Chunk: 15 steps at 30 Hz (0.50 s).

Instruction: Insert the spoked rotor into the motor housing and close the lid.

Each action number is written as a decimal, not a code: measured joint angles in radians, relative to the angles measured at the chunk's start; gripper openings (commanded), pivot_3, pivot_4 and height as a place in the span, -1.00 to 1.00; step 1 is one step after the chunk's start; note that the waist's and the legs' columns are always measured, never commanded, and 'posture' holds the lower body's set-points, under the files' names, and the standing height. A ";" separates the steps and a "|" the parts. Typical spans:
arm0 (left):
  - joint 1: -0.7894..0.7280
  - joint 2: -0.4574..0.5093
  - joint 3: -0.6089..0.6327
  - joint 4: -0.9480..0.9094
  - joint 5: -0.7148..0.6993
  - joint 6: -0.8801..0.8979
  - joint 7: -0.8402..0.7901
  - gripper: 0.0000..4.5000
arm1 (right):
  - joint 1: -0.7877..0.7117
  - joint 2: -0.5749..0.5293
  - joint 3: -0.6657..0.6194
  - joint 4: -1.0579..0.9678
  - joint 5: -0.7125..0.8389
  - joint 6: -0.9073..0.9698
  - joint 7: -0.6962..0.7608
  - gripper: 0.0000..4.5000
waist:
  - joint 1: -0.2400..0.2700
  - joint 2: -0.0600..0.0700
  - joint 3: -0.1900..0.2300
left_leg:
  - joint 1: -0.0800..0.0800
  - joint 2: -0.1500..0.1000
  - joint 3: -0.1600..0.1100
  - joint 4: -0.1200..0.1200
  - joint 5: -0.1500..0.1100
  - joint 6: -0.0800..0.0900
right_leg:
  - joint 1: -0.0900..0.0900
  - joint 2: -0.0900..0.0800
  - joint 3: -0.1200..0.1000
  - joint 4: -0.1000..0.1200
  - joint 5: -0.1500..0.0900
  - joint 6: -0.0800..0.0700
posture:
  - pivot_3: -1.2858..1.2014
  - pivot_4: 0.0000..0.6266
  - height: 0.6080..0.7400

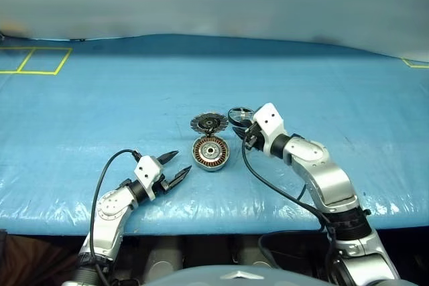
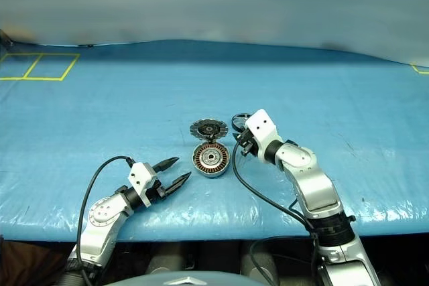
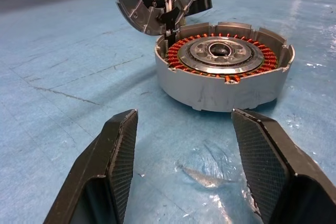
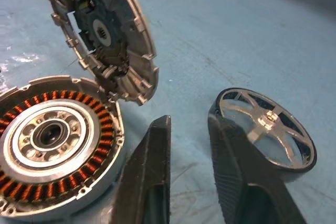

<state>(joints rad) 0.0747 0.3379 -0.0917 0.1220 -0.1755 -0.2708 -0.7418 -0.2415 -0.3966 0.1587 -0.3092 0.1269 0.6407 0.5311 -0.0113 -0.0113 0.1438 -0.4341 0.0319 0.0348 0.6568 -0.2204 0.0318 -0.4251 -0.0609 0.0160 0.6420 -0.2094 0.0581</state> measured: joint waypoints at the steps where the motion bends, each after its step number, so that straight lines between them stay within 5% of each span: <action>1: -0.002 -0.001 -0.002 0.000 0.000 0.000 0.000 0.34 | 0.020 -0.002 0.003 -0.024 0.004 0.007 0.004 -0.98 | 0.000 0.000 0.000 | 0.000 0.000 0.000 0.000 0.000 0.000 | 0.000 0.000 0.000 0.000 0.000 0.001 | 0.03 -0.52 1.00; 15: -0.021 0.005 -0.012 -0.001 0.002 0.001 0.000 0.34 | 0.039 0.108 0.153 -0.043 0.045 0.038 0.018 -0.98 | -0.001 0.000 0.000 | 0.002 0.005 0.000 0.001 0.000 0.000 | -0.002 0.000 0.000 0.000 0.000 0.000 | 0.03 -0.52 1.00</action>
<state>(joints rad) 0.0541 0.3429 -0.1040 0.1207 -0.1731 -0.2702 -0.7418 -0.2029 -0.2890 0.3112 -0.3526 0.1719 0.6788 0.5492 -0.0119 -0.0114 0.1438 -0.4318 0.0367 0.0349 0.6574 -0.2205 0.0315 -0.4269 -0.0611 0.0159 0.6416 -0.2093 0.0579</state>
